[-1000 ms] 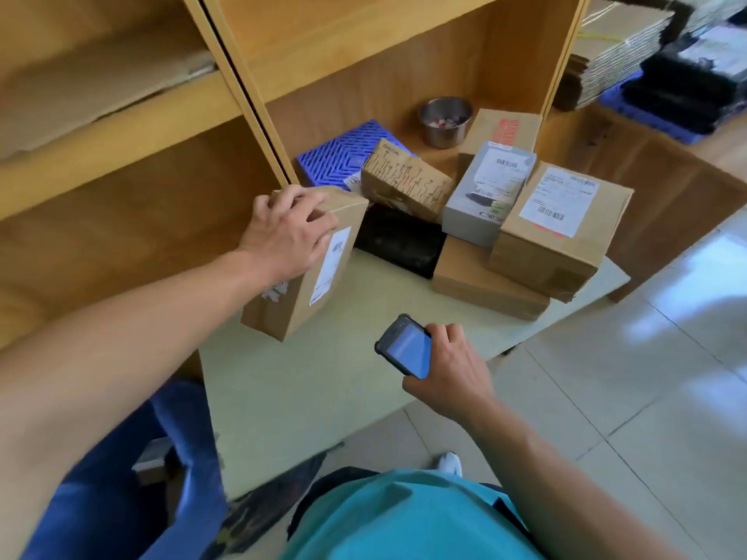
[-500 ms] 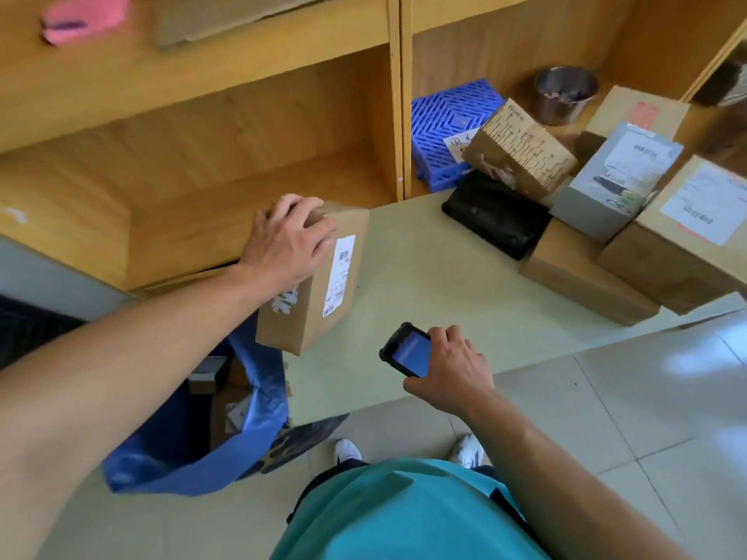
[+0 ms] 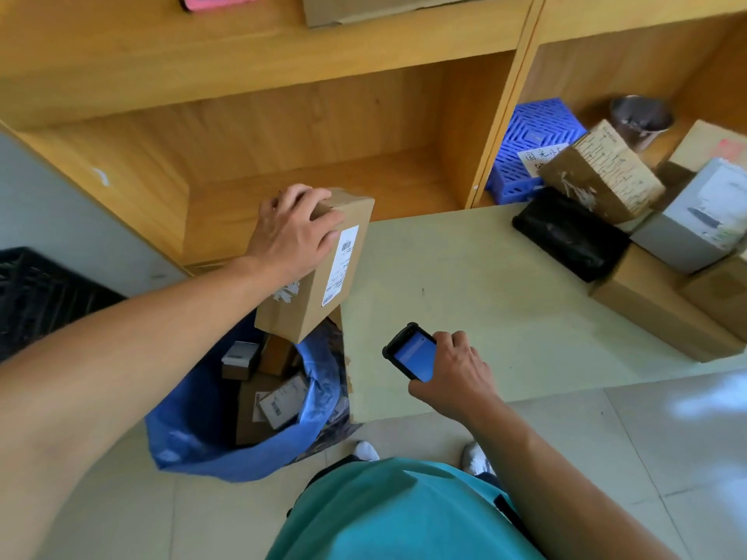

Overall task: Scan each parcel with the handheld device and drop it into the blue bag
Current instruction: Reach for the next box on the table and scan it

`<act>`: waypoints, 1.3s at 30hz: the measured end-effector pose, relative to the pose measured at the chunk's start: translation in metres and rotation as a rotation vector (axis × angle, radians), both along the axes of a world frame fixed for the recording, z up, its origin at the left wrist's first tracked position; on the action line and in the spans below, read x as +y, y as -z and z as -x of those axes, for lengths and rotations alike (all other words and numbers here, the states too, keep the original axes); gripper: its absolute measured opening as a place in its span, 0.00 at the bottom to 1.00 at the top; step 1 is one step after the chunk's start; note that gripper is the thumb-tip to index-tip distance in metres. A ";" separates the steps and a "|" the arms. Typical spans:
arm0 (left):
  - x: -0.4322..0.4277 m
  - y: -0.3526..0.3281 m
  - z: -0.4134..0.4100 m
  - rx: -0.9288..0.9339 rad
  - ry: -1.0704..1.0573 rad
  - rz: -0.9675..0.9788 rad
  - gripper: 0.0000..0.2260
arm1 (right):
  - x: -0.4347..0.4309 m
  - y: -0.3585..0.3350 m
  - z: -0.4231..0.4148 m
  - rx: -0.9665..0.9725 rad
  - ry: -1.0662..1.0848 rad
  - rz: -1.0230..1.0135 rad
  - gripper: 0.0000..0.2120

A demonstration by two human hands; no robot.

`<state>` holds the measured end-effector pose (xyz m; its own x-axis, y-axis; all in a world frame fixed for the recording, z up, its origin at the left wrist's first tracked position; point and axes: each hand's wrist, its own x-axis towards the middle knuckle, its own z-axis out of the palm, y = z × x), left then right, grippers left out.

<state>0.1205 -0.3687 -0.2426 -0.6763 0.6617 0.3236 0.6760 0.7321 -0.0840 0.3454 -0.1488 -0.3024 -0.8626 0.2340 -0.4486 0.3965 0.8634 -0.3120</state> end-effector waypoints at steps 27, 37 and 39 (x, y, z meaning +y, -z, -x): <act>-0.253 0.103 -0.091 -0.222 -0.546 -0.122 0.22 | -0.154 0.006 0.078 0.038 -0.422 -0.022 0.39; -0.236 0.110 -0.086 -0.331 -0.516 0.081 0.26 | -0.130 0.008 0.059 0.056 -0.363 -0.046 0.31; -0.217 0.110 -0.083 -0.344 -0.464 0.090 0.25 | -0.118 0.007 0.052 0.050 -0.333 -0.043 0.31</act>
<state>0.2040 -0.5859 -0.3524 -0.9583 0.2855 -0.0098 0.2854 0.9584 0.0076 0.2932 -0.2663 -0.3095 -0.9157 -0.0463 -0.3993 0.0759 0.9556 -0.2849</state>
